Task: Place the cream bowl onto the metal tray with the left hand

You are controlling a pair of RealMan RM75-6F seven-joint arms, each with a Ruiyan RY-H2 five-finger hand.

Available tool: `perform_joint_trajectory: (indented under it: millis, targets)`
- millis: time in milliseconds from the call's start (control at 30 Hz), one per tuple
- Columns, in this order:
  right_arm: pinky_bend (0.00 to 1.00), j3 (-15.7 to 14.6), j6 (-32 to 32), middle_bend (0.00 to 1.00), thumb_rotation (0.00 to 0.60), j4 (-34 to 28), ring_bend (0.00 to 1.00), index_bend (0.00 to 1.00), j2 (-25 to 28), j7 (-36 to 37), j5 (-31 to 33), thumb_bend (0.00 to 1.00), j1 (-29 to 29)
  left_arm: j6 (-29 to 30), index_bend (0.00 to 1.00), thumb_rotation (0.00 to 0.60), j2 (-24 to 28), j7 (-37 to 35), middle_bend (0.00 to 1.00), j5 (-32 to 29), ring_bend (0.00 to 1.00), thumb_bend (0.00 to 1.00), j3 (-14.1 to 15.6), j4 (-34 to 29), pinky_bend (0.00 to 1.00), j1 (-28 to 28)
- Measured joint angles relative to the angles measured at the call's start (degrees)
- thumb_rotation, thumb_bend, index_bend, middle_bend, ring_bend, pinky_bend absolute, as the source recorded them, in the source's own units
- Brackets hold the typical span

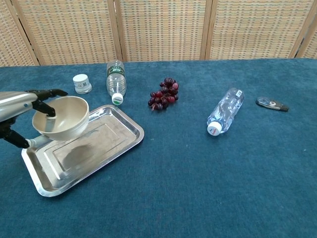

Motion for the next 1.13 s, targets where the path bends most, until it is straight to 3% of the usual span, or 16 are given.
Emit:
perform_joint_trajectory:
  millis: [300,367,467,500,567,867,1133]
  targets:
    - [0.0,0.15,-0.08,0.0,0.6,0.65,0.0,0.0,0.39,1.46,0.46,0.0,-0.2,-1.65,0.64,0.6,-4.99,2.21,0.0,-2.53,0.0,0.46,0.41,1.67,0.0,-2.21]
    - [0.0,0.23,-0.06,0.0,0.6,0.64,0.0,0.0,0.46,1.59,0.5,0.0,-0.21,-1.62,0.6,0.6,-5.17,2.33,0.0,-2.73,0.0,0.45,0.44,1.72,0.0,-2.35]
    - [0.0,0.21,-0.22,0.0,0.6,0.65,0.0,0.0,0.56,1.64,0.54,0.0,-0.17,-1.6,0.33,0.6,-5.29,3.0,0.0,-3.43,0.0,0.24,0.47,1.66,0.0,-2.53]
    - [0.0,0.2,-0.25,0.0,0.6,0.66,0.0,0.0,0.59,1.63,0.53,0.0,-0.16,-1.6,0.17,0.6,-5.33,3.25,0.0,-3.76,0.0,0.12,0.49,1.6,0.0,-2.58]
    - [0.0,0.1,-0.41,0.0,0.6,0.72,0.0,0.0,0.64,1.67,0.41,0.0,-0.12,-1.59,0.01,0.6,-5.42,3.36,0.0,-4.27,0.0,0.01,0.58,1.48,0.0,-2.56]
    - [0.0,-0.28,-0.37,0.0,0.6,0.46,0.0,0.0,0.8,1.43,-0.38,0.0,-0.09,0.73,0.0,0.6,-2.16,1.22,0.0,-3.92,0.0,0.0,0.68,-1.32,0.0,-1.3]
    - [0.0,-0.61,0.08,0.0,0.6,-0.08,0.0,0.0,0.65,0.53,-1.0,0.0,-0.23,16.32,0.0,0.6,10.99,-0.44,0.0,-2.56,0.0,0.0,1.47,-9.9,0.0,7.8]
